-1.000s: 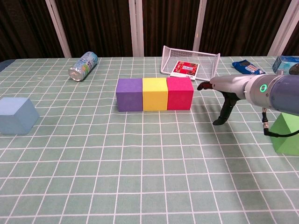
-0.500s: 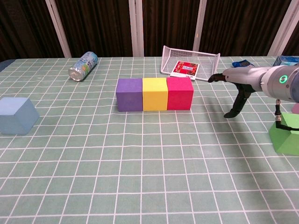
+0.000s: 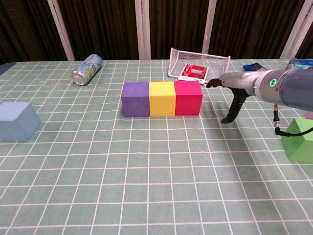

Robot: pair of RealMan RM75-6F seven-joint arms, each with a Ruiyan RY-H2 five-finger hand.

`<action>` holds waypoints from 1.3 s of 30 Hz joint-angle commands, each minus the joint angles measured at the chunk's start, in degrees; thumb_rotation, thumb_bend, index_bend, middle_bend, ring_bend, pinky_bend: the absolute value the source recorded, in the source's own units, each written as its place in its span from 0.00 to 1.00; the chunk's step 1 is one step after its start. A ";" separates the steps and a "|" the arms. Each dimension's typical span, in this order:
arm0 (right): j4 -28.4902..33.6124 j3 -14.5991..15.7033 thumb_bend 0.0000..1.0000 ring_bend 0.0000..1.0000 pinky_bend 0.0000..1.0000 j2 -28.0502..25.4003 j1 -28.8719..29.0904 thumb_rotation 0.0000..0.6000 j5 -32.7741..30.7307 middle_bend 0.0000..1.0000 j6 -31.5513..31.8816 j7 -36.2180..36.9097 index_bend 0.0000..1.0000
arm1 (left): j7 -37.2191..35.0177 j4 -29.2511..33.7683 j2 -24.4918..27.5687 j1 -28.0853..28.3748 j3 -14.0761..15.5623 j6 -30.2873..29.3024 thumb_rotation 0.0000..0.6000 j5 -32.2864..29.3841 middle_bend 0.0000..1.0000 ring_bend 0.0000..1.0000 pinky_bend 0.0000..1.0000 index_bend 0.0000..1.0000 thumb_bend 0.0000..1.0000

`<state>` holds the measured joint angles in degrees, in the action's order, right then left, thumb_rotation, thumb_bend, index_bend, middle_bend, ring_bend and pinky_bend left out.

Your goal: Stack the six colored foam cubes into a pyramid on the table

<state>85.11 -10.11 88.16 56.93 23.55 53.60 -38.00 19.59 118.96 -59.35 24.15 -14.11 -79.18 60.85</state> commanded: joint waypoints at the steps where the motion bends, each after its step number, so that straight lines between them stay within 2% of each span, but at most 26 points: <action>1: -0.85 -0.22 0.24 0.00 0.00 0.71 0.57 1.00 -0.45 0.00 -0.55 -0.30 0.00 | -0.27 -0.15 0.11 -0.04 -0.06 0.13 1.00 -0.28 0.00 0.00 0.02 0.00 0.05; 21: -2.42 -0.45 0.24 0.00 0.00 3.56 2.22 1.00 -0.68 0.00 -0.51 -1.04 0.00 | -1.33 -0.33 0.73 -0.24 -0.07 0.60 1.00 -0.34 0.00 0.00 0.02 0.00 0.05; 29: -0.84 -0.24 0.24 0.00 0.00 1.52 1.00 1.00 -0.15 0.00 2.87 -1.18 0.00 | -1.19 -0.41 0.58 -0.19 0.29 0.94 1.00 -0.14 0.00 0.00 0.02 0.00 0.05; 33: 4.12 0.10 0.24 0.00 0.00 -2.33 -1.39 1.00 3.85 0.00 7.04 0.41 0.00 | -1.54 -0.57 0.40 -0.29 0.35 0.81 1.00 0.22 0.00 0.00 0.02 0.00 0.05; 39: 13.34 2.52 0.24 0.00 0.00 -10.38 -8.18 1.00 15.92 0.00 16.08 5.93 0.00 | -2.13 -1.25 -0.42 -0.46 0.94 0.63 1.00 2.07 0.00 0.00 0.02 0.00 0.05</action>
<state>93.49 -9.22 82.38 52.93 33.07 64.56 -35.60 17.58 117.92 -59.50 23.74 -13.37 -78.48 62.46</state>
